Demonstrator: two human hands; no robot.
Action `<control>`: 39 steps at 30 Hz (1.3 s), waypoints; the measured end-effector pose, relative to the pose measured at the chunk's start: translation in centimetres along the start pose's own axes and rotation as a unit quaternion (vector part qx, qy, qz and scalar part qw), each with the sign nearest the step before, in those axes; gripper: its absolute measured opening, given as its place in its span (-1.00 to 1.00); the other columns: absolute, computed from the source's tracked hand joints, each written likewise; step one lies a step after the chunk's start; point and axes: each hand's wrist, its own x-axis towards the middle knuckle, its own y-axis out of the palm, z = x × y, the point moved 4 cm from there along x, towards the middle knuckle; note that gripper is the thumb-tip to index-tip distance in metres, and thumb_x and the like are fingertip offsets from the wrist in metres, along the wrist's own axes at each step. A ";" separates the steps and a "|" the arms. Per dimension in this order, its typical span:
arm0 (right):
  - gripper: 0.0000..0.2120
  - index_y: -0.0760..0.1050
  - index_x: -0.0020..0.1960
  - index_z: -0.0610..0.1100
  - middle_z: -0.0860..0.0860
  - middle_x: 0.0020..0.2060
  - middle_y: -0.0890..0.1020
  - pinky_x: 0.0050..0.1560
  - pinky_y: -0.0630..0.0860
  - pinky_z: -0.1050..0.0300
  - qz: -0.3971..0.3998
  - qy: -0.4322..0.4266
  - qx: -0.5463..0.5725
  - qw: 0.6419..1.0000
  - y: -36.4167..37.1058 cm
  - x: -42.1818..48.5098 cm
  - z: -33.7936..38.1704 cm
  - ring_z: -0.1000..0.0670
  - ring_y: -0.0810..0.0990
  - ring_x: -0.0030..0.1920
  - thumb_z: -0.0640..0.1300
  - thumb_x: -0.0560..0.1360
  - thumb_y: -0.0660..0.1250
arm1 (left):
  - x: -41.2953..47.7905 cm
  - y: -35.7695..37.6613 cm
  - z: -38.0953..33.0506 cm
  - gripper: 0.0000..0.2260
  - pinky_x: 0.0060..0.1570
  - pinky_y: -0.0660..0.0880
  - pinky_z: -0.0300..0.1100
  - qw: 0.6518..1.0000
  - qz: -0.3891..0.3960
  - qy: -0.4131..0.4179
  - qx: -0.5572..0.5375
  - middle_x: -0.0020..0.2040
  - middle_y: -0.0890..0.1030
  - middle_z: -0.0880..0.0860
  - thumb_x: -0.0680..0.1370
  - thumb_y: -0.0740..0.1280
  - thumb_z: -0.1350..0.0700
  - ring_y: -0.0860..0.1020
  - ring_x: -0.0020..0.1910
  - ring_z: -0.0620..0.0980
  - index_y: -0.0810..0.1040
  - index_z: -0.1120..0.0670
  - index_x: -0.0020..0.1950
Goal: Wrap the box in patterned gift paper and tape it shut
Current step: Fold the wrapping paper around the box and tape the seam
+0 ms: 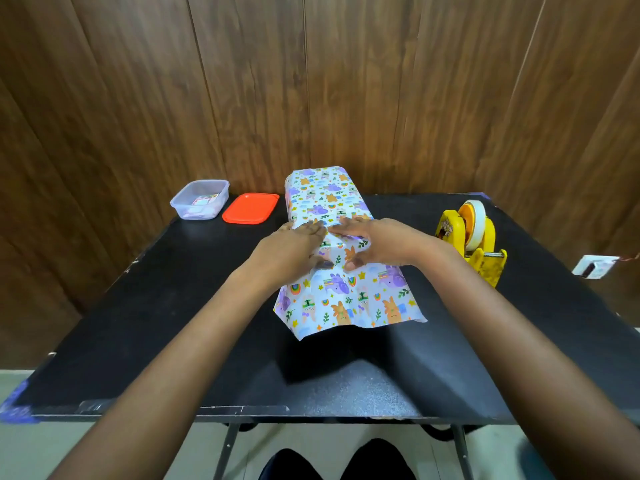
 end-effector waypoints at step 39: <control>-0.34 0.24 0.47 0.08 0.09 0.51 0.16 0.39 0.17 0.10 -0.059 0.022 0.075 0.995 0.5 -1.0 0.8 0.00 0.17 0.48 0.10 0.43 0.40 | -1.3 1.1 1.5 -0.45 0.45 -0.16 -0.15 0.996 -0.029 0.032 -0.078 0.55 -0.01 -0.02 0.62 0.16 -0.01 -0.12 0.52 -0.10 0.03 0.10 0.54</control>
